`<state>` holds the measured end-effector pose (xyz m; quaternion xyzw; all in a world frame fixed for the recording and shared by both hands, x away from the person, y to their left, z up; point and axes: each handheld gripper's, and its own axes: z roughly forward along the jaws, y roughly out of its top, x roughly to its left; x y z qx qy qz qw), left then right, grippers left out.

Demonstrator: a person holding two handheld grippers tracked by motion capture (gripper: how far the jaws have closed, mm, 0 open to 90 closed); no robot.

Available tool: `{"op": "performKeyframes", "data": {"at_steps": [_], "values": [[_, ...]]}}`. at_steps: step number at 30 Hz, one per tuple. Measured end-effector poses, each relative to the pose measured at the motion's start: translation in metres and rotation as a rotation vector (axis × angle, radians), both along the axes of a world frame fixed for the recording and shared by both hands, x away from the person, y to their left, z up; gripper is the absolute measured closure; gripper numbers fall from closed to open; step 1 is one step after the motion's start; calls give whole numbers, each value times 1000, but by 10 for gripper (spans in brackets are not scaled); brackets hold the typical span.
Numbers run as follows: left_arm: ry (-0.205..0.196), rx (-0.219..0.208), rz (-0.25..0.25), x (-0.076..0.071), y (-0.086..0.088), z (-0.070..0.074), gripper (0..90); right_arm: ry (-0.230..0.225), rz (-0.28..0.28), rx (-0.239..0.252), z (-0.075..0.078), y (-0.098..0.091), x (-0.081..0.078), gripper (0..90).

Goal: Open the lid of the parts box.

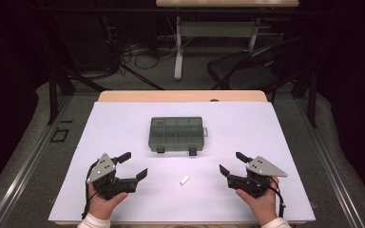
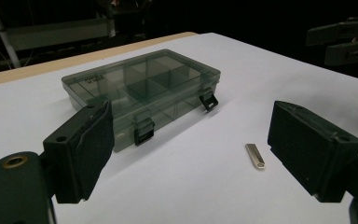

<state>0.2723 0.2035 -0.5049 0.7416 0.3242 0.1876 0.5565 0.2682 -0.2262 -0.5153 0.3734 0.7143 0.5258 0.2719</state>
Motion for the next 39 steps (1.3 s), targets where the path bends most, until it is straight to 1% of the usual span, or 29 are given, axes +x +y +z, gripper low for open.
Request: {"op": "performKeyframes", "data": {"at_steps": [2,3,4,8,11,13,15,16,17,18,20,22,23,24,26,27,28,29,30,32,33,34,35,36,37,39], "values": [[5,4,6,0,0,0,146,7,3,-14,-1,0,1,235],[9,4,7,0,1,0,147,5,1,-13,-2,0,1,235],[12,6,7,0,1,0,147,13,-2,-14,-2,0,1,235],[13,14,14,1,2,-1,150,18,-3,-12,-1,1,4,235],[22,12,21,1,1,-2,150,23,1,-23,-2,1,4,239],[27,26,24,2,1,-2,152,37,7,-37,-3,2,6,246],[33,40,23,3,1,-2,153,45,7,-40,-4,2,7,250],[39,52,30,4,0,-2,157,72,8,-57,-5,2,8,263],[45,57,32,5,0,-2,157,86,12,-70,-6,2,9,273],[45,57,32,5,0,-2,161,86,12,-70,-6,2,9,273],[61,62,37,6,1,-3,171,107,6,-98,-8,3,11,284],[85,64,43,8,2,-3,182,125,5,-112,-8,4,12,285],[92,62,44,8,2,-3,183,157,11,-122,-8,5,13,289],[103,53,42,9,2,-4,183,157,11,-122,-8,5,13,289],[114,53,50,11,3,-4,200,177,20,-120,-8,7,14,315],[130,54,58,15,3,-3,203,176,21,-127,-7,9,16,336],[130,54,58,15,3,-3,213,176,21,-127,-7,9,16,336],[158,50,65,19,3,-3,243,191,21,-126,-6,11,19,353],[158,50,65,19,3,-3,248,191,21,-126,-6,11,19,353],[195,40,68,25,3,-3,253,208,26,-121,-4,12,24,366],[231,35,70,31,2,-3,263,226,30,-125,-3,13,29,374],[231,35,70,31,2,-3,266,226,30,-125,-3,13,29,374],[249,44,73,36,-1,-2,282,240,29,-131,-2,14,33,392],[249,44,73,36,-1,-2,289,240,29,-131,-2,14,33,392],[259,56,75,39,-2,-1,289,250,36,-127,0,16,39,406],[277,70,76,45,-5,1,290,253,37,-135,1,17,42,410]]}}
